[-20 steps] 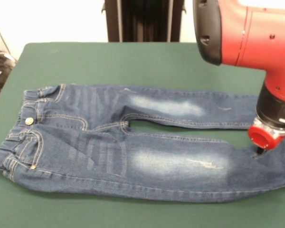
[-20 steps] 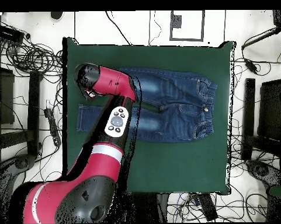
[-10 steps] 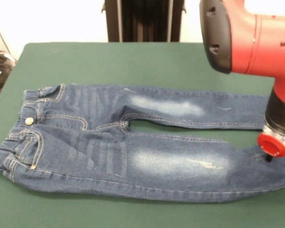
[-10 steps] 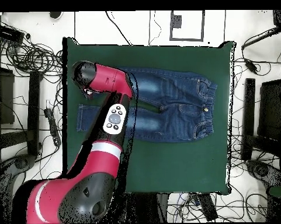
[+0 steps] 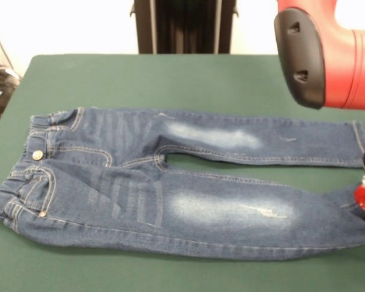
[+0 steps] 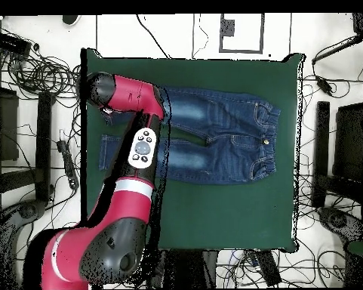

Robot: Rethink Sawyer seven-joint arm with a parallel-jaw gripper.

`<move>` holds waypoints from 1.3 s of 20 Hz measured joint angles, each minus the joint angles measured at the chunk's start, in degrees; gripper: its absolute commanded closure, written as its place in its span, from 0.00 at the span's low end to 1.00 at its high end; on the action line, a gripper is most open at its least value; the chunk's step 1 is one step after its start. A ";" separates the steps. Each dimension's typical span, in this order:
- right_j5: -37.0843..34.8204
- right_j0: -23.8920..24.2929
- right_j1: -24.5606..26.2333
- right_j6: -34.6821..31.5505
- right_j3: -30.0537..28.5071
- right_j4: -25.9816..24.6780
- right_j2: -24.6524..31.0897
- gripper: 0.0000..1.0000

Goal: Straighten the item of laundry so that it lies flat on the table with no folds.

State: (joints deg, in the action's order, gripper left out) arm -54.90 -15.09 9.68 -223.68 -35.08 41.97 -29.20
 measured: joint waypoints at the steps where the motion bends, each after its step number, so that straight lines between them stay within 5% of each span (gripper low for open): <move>1: -0.26 0.03 0.24 -0.13 0.41 0.21 -0.25 1.00; 12: -0.62 -0.14 0.02 -0.97 -0.54 1.30 -0.76 1.00; 26: 3.89 -0.57 -12.44 -0.81 -21.29 -0.29 4.69 1.00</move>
State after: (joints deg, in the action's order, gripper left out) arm -51.02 -15.66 -2.77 -224.49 -56.38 41.68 -24.51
